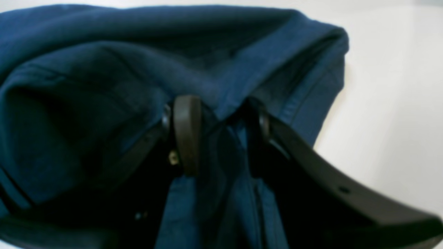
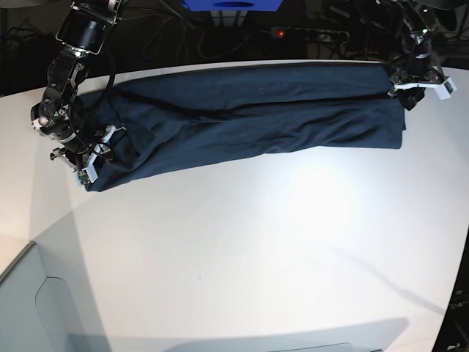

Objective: Fold the T-shirt properly
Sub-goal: 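Tuck the strip end under with the right gripper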

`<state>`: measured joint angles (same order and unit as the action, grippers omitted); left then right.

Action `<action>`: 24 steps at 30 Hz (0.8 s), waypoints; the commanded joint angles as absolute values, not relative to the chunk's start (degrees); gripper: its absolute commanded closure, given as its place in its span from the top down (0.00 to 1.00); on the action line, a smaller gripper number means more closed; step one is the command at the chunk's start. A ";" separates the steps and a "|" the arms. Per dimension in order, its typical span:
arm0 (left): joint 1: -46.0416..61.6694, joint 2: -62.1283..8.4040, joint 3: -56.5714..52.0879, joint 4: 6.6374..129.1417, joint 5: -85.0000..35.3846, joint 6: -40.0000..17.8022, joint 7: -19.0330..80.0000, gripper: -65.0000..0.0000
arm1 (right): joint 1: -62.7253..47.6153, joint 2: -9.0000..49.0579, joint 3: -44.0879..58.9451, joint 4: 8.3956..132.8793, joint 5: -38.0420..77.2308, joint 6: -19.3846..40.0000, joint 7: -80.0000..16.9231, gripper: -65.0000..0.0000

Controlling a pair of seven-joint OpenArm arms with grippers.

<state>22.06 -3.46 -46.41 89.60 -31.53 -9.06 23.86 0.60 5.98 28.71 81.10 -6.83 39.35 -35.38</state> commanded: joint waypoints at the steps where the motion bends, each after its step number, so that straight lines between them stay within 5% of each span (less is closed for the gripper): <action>1: 22.11 -4.00 -46.81 90.33 -31.78 -9.19 22.73 0.31 | 1.36 6.55 28.88 82.15 -6.20 40.00 -34.42 0.29; 5: 22.11 -4.00 -46.81 90.33 -31.78 -9.19 22.73 0.31 | 2.15 6.55 29.05 82.07 -6.37 40.00 -34.42 0.24; 11: 22.11 -4.00 -46.81 90.33 -31.69 -9.19 22.73 0.31 | 2.59 6.81 29.14 82.15 -6.46 40.00 -34.42 0.00; 24: 22.11 -4.09 -46.81 90.33 -31.69 -9.27 22.55 0.31 | 1.10 8.48 29.14 86.46 -6.55 40.00 -34.51 0.00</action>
